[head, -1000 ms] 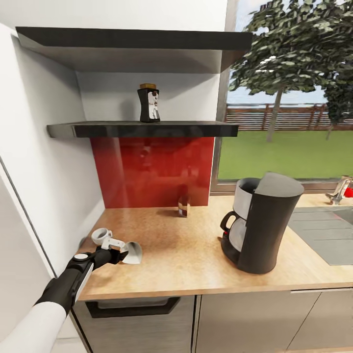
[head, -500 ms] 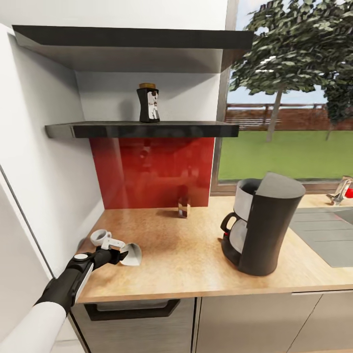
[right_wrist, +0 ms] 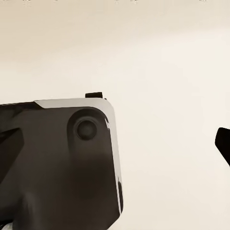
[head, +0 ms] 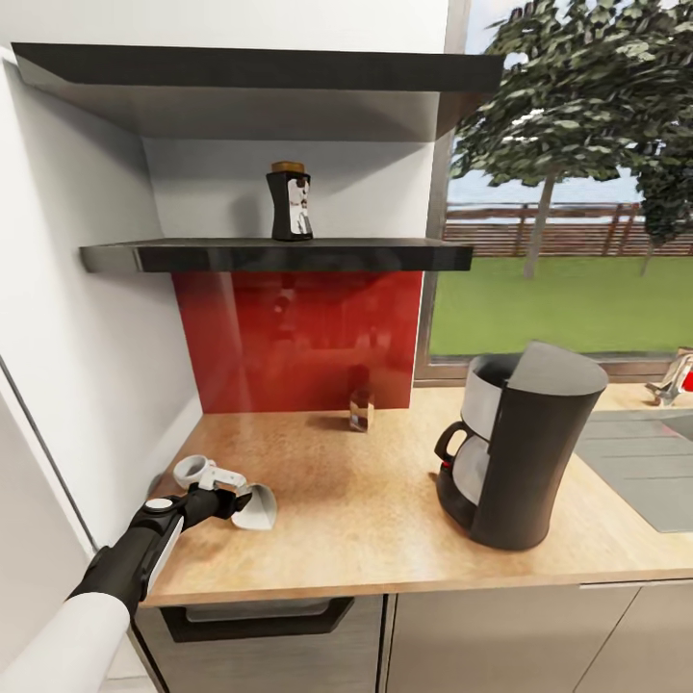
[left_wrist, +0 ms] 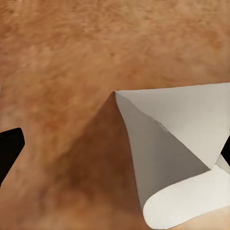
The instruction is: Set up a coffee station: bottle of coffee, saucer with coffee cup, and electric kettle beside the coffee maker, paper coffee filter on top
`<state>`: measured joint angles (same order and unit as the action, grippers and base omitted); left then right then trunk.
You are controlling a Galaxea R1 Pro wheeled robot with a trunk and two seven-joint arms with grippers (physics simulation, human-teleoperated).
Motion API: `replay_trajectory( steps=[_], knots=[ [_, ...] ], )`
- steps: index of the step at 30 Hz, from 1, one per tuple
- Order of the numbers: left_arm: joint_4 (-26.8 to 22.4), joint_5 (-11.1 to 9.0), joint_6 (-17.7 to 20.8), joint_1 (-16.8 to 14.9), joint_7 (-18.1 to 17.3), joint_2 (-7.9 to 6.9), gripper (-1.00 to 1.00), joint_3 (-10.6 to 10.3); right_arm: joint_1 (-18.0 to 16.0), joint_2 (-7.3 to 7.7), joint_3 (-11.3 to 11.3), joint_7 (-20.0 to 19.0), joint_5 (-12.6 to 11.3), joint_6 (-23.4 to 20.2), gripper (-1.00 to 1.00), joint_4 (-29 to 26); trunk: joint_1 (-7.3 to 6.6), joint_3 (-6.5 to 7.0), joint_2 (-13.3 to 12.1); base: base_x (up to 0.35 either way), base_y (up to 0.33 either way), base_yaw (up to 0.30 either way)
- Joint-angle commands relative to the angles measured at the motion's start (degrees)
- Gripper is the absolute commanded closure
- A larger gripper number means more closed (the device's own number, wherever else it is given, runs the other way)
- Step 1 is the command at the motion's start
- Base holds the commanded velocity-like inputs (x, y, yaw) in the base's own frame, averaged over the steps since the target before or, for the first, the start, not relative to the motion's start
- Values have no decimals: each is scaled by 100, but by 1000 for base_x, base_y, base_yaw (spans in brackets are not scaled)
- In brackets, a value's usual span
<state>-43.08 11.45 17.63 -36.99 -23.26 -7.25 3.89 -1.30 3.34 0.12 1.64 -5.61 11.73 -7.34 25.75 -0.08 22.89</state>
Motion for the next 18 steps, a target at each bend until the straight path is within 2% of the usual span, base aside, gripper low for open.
replay_trajectory(
  steps=[1, 4, 13, 14, 18],
  knots=[
    [-7, 50, 21, -1, -47, 4, -100, 24, -2, 0, 6, -6, -59, 23, -100, 5, 3, -2, 3, 125, 0, 0],
    [-7, 50, 21, -1, -49, 4, -100, 24, -2, 0, 6, -6, -59, 23, -100, 5, 3, -2, 3, 144, 0, 0],
    [154, 65, 13, -3, -65, 10, -100, 3, -2, 0, 6, -6, -57, 23, -100, 5, 3, -2, 3, 16, 0, 0],
    [165, 68, 13, -2, -65, 14, 100, -1, -2, 0, 6, -6, -56, 23, -100, 5, 3, -2, 3, 0, 0, 0],
    [178, 100, 14, -8, -65, 85, 100, 2, -2, 0, 6, -6, -55, 23, -100, 5, 3, -2, 3, 0, 0, 0]
  ],
)
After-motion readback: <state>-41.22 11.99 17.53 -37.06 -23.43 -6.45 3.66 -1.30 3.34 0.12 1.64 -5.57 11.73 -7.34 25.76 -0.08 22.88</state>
